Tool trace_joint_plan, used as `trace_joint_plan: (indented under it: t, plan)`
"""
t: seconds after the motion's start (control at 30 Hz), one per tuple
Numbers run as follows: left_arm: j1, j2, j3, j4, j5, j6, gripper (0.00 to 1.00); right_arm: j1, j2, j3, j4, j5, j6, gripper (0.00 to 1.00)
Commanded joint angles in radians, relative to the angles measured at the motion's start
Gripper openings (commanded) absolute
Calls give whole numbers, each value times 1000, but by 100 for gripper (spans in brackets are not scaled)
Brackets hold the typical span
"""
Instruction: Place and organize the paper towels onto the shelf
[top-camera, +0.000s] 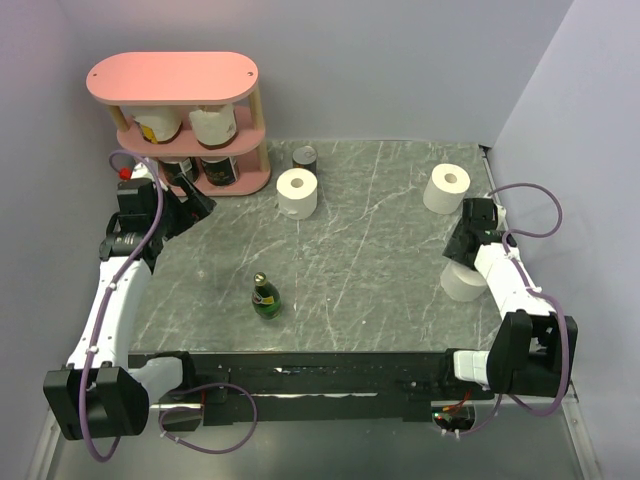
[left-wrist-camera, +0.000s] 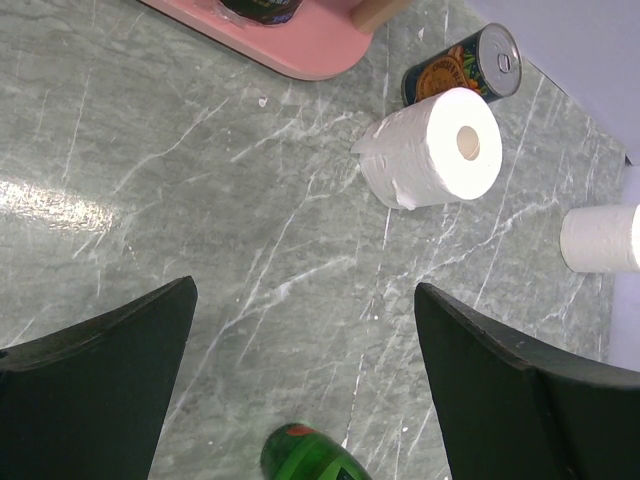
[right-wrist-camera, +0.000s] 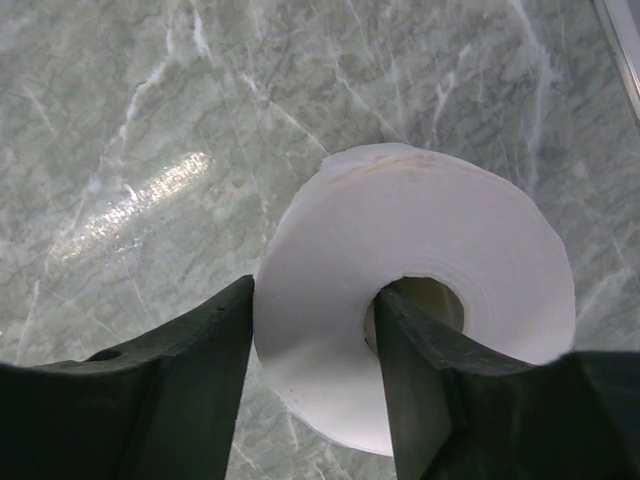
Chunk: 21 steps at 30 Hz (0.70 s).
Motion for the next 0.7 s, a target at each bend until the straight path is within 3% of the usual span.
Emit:
trace_joint_plan:
  t: [0.0, 0.17, 0.33, 0.67]
  plan:
    - [3, -26, -2, 34, -11, -1, 96, -2, -50, 10, 72, -55, -23, 53]
    - [6, -34, -4, 36, -17, -1, 96, 50, -62, 30, 78, -178, -13, 49]
    - [4, -40, -8, 34, -35, -1, 96, 307, -22, 117, 79, -123, 33, 48]
    - [4, -53, -8, 21, -89, 5, 96, 719, 358, 477, 7, 26, 95, 49]
